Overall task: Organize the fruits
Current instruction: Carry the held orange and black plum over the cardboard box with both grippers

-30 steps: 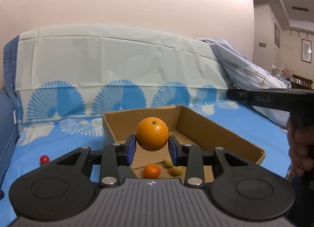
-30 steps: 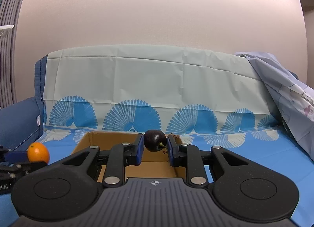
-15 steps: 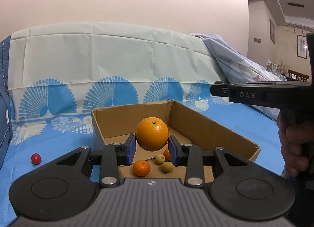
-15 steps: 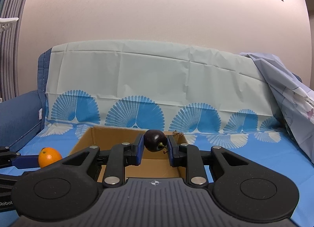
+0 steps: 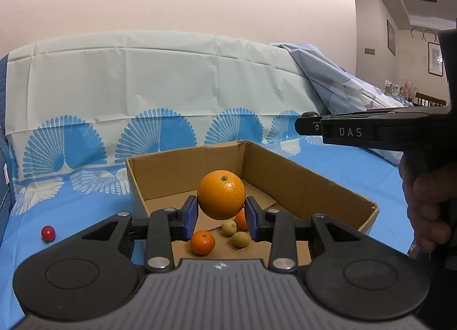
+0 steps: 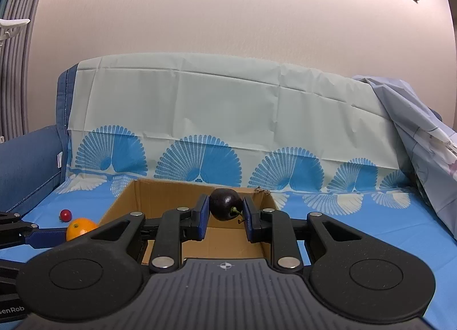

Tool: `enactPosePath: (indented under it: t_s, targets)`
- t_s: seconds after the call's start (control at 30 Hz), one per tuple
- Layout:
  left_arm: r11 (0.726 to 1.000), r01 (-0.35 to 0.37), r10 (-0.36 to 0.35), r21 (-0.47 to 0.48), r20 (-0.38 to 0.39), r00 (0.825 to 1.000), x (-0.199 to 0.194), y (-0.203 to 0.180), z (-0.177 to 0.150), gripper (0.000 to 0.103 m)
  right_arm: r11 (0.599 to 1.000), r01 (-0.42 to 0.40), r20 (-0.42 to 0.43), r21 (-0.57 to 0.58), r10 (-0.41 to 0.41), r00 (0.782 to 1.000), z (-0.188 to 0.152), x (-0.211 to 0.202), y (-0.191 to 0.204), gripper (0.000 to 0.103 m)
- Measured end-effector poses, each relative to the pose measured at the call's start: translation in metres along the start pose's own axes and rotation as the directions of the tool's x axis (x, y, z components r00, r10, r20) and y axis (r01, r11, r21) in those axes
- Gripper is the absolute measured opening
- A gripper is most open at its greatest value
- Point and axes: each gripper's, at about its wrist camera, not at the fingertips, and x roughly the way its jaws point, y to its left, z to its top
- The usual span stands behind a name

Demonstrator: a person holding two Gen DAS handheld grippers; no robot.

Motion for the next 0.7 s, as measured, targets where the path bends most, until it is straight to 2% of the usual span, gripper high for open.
enactPosePath:
  t_s: [0.7]
  targets:
    - [1.000, 0.001, -0.001, 0.010, 0.003, 1.000, 0.0006, -0.0023, 0.0003, 0.039, 1.000, -0.007, -0.006, -0.011, 0.007, 1.000, -0.0004, 0.0016, 0.0006, 0.026]
